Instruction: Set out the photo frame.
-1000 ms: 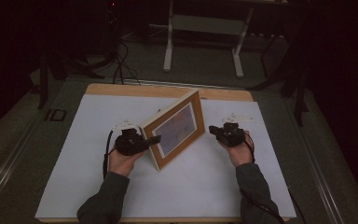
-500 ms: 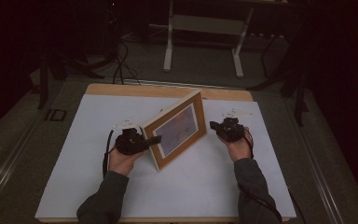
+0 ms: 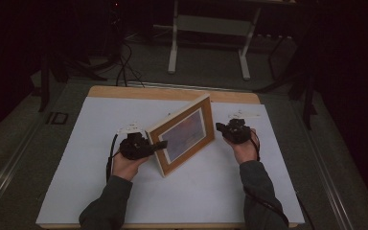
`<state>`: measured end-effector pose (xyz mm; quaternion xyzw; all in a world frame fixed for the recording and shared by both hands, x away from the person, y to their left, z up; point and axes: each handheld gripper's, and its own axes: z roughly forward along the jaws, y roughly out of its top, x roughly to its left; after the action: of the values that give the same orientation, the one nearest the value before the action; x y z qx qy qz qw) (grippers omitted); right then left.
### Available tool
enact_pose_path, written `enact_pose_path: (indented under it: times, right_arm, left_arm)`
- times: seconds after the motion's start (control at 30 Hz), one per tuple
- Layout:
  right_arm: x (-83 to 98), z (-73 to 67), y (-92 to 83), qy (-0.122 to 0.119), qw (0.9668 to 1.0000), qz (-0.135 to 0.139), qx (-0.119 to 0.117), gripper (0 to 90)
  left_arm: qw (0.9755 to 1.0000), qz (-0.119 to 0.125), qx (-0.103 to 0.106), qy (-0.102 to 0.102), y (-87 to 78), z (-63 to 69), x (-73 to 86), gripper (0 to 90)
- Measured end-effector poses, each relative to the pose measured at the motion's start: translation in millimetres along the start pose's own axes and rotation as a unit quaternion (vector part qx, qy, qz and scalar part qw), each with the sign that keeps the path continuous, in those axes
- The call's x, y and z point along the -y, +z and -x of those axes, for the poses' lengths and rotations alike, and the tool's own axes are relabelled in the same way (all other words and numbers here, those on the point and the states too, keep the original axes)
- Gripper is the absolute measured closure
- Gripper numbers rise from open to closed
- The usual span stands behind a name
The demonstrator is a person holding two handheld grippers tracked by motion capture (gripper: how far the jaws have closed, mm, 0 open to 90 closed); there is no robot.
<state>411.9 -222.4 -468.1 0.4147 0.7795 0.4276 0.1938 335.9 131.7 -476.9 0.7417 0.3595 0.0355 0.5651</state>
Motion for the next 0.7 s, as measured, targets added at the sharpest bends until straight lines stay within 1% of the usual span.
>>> enact_pose_path:
  times: [0.07,0.23,0.47,0.57,0.6,0.7]
  right_arm:
    - [-0.4,0.5,-0.2,0.001,1.0,0.0,0.002,90.0]
    - [-0.2,5.2,-0.3,0.013,0.9999,0.0,0.009,90.0]
    - [-0.5,7.7,-0.7,0.016,0.9998,0.001,0.011,89.9]
    - [-0.9,8.2,-1.6,0.018,0.9998,0.003,0.006,87.4]
    - [-1.3,8.5,-2.6,0.02,0.9998,0.006,-0.001,85.0]
    - [-2.9,8.7,-5.8,0.011,0.9998,0.011,-0.013,78.2]
  left_arm:
    - [1.0,0.0,0.003,0.002,0.5,0.5,0.1,76.0]
    - [0.9999,-0.002,0.009,0.006,1.3,1.3,0.1,76.0]
    - [0.9998,-0.005,0.017,0.009,2.4,2.2,0.3,76.0]
    - [0.9998,-0.005,0.019,0.01,2.6,2.2,0.2,76.0]
    - [0.9997,-0.005,0.02,0.01,2.7,2.2,0.3,76.0]
    - [0.9996,-0.006,0.024,0.012,3.1,2.4,0.3,76.0]
